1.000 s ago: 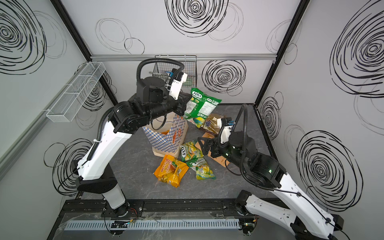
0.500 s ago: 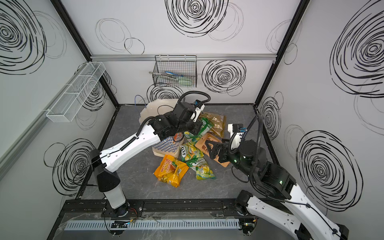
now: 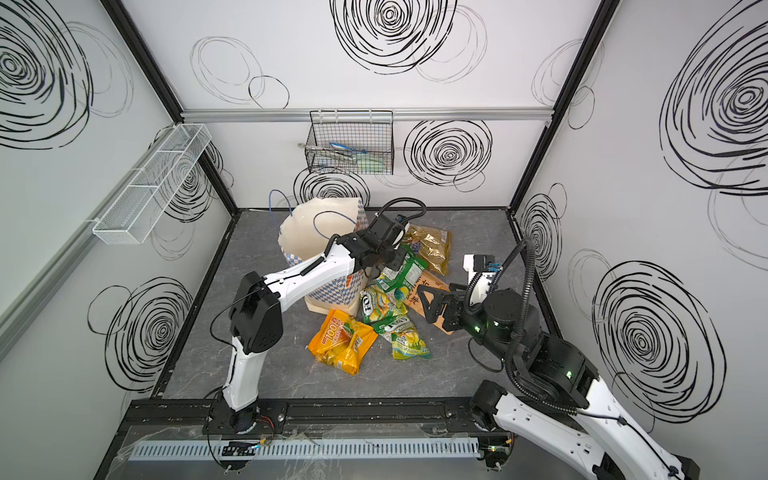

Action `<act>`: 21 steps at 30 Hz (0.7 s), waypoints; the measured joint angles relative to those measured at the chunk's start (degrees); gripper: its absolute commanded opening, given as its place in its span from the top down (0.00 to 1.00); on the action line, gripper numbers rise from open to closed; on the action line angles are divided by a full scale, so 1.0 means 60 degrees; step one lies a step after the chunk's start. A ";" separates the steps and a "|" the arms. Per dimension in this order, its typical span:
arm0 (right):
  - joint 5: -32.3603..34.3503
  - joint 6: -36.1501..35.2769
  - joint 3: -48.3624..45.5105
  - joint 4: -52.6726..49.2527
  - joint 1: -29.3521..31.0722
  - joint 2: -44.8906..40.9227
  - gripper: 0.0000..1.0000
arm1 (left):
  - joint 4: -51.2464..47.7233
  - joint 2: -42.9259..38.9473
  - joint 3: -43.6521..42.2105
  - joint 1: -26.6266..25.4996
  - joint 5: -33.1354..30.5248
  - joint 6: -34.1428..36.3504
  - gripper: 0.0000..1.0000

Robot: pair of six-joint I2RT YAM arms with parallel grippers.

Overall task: Take the snacks out of the paper bag
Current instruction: 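Swing the left gripper over the table and release the Fox's bag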

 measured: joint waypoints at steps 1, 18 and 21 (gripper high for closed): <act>0.0029 -0.0007 -0.0004 0.0000 0.0000 0.0000 0.03 | -0.0069 0.0248 0.0226 0.0153 0.0142 -0.0036 1.00; 0.0357 -0.0397 -0.0066 -0.0240 -0.0004 0.0798 0.03 | -0.0670 0.0433 0.2524 0.0525 0.1049 -0.0127 0.63; 0.0361 -0.0459 -0.0066 -0.0237 -0.0015 0.0973 0.03 | -0.0849 -0.0219 0.2524 0.0514 0.1078 -0.0106 0.60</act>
